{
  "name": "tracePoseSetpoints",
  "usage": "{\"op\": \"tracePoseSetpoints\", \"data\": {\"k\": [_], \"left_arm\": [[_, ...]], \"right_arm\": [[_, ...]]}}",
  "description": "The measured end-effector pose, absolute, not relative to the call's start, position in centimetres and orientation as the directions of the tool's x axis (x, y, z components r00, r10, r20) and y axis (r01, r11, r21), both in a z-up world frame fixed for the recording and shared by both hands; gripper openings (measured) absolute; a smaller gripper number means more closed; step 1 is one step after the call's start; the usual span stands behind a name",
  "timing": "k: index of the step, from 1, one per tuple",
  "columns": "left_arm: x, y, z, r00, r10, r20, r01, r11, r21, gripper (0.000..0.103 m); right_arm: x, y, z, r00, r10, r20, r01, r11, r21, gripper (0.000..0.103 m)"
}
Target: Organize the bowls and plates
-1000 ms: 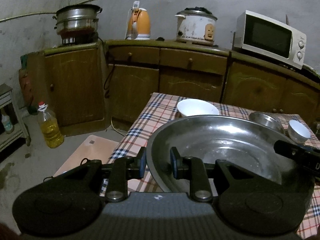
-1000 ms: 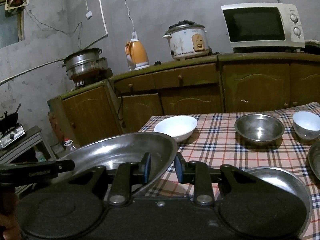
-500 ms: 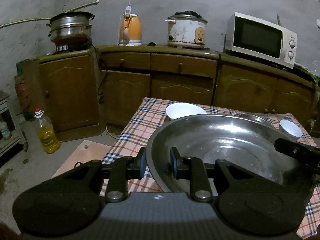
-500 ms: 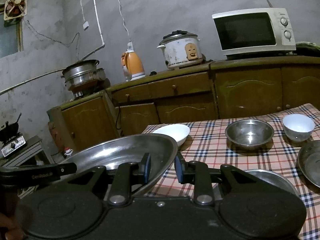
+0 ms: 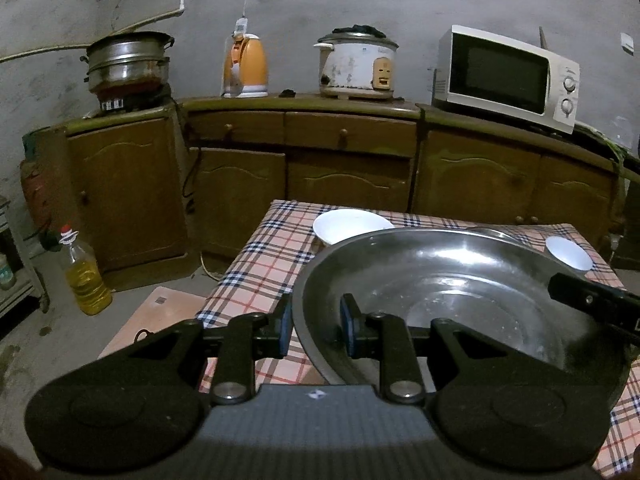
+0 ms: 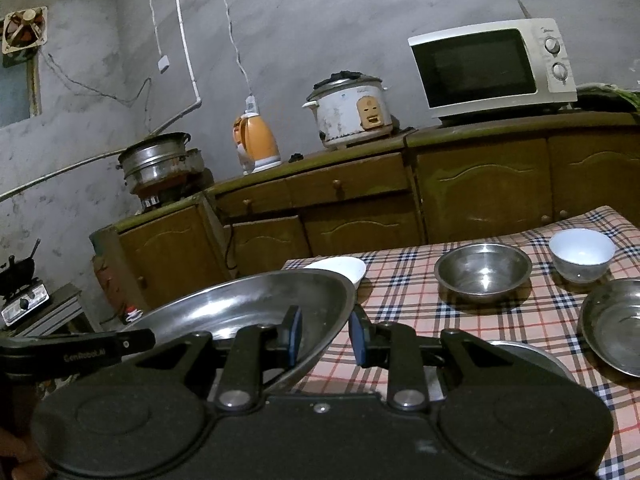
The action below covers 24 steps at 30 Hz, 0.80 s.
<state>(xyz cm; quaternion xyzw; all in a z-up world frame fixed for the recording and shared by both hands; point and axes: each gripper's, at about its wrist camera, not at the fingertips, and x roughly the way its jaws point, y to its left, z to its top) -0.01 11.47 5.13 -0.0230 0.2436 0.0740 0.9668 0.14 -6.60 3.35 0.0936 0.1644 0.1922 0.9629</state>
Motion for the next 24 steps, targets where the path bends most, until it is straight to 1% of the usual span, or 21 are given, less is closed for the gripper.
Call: {"op": "tracePoseSetpoints", "data": {"k": [24], "left_arm": [[-0.2, 9.5, 5.2, 0.878, 0.087, -0.470, -0.100, 0.995, -0.003, 0.025]], "right_arm": [[-1.3, -9.0, 3.4, 0.891, 0.369, -0.263, -0.302, 0.916, 0.263, 0.033]]}}
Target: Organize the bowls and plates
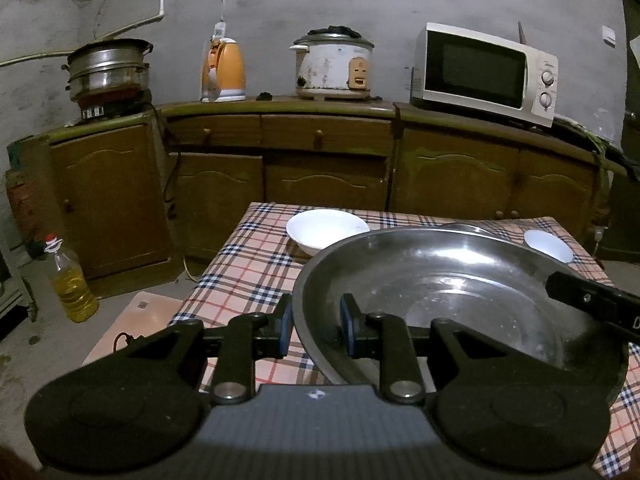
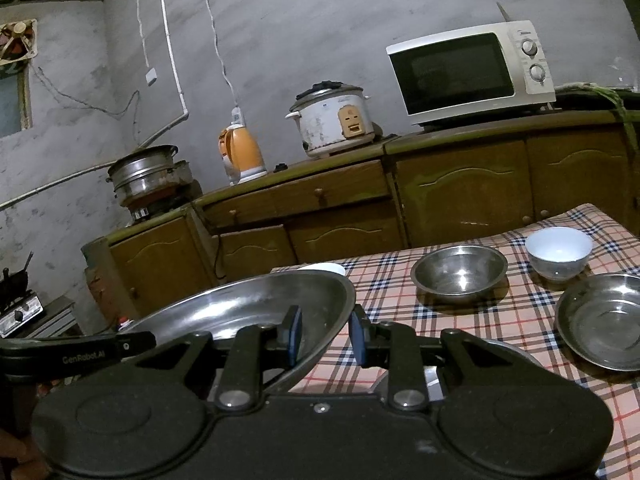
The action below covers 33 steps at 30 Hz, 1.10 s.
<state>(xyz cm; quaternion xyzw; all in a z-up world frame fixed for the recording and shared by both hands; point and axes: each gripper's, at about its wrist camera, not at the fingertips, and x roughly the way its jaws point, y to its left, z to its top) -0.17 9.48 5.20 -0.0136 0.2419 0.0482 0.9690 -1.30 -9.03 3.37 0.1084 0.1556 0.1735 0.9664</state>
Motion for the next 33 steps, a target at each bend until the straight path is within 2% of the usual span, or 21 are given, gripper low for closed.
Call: {"op": "tracePoseSetpoints", "data": {"k": [33], "left_arm": [[0.0, 6.5, 4.6, 0.875, 0.011, -0.485, -0.022, 1.000, -0.017, 0.025]], "right_arm": [[-3.0, -12.1, 2.8, 0.917, 0.313, -0.248, -0.241, 0.928, 0.283, 0.033]]}}
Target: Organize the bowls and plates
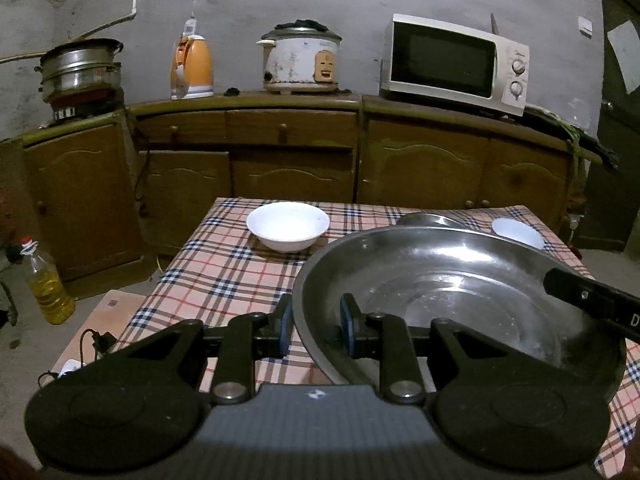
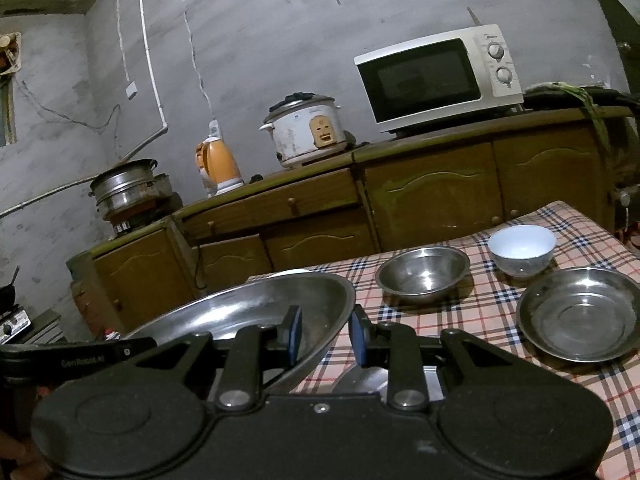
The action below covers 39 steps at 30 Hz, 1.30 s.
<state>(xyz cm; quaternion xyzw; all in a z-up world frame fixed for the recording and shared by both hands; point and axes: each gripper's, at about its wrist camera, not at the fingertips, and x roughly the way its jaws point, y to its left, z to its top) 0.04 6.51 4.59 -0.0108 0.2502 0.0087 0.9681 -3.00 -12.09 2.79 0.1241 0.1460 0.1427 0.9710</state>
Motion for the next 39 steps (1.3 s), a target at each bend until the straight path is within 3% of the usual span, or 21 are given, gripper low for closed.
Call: {"op": "tracePoseSetpoints", "data": {"k": [39], "left_arm": [[2.7, 0.5, 3.0, 0.857, -0.081, -0.508, 0.098, 0.995, 0.006, 0.026]], "right_arm": [[-3.0, -18.0, 0.9, 0.947, 0.186, -0.261, -0.096, 0.942, 0.323, 0.033]]}}
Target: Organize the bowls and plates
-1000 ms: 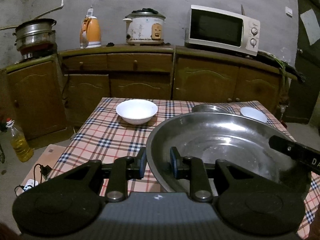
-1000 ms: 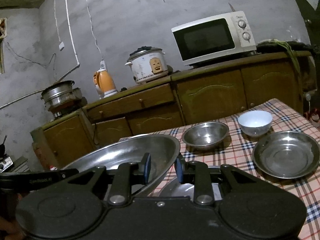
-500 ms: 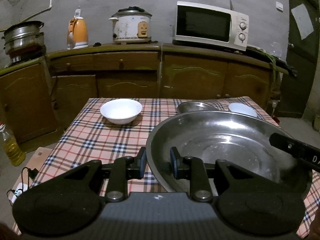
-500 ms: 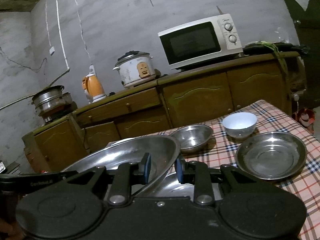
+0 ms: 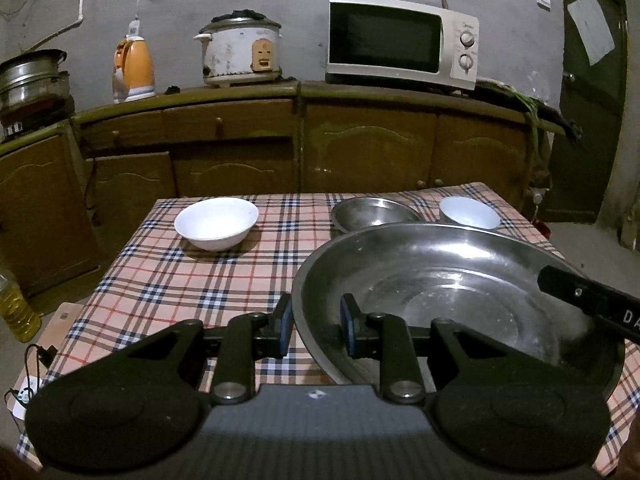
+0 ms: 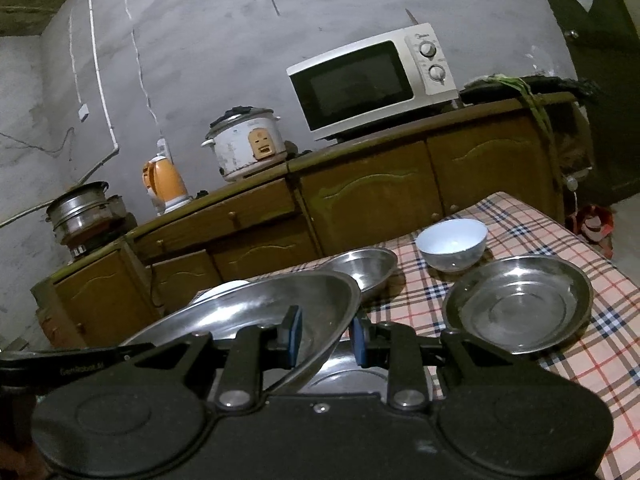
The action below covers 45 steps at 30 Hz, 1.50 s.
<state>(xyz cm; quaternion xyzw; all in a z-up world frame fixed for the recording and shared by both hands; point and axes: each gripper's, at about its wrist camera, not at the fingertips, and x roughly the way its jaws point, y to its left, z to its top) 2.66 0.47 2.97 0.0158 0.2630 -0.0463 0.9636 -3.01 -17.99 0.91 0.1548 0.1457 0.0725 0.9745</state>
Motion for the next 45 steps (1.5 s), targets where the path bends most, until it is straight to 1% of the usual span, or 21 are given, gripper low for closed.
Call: {"op": "tracePoseSetpoints", "data": {"k": [17, 45], "left_arm": [[4.3, -1.5, 0.9, 0.827, -0.094, -0.554, 0.131, 0.991, 0.027, 0.026], [6.8, -3.3, -2.7, 0.771, -0.067, -0.633, 0.139, 0.988, 0.064, 0.026]], "right_arm": [[-1.8, -20.4, -1.5, 0.940, 0.162, -0.300, -0.045, 0.931, 0.362, 0.033], [1.0, -22.5, -5.6, 0.916, 0.177, -0.359, -0.019, 0.915, 0.404, 0.033]]}}
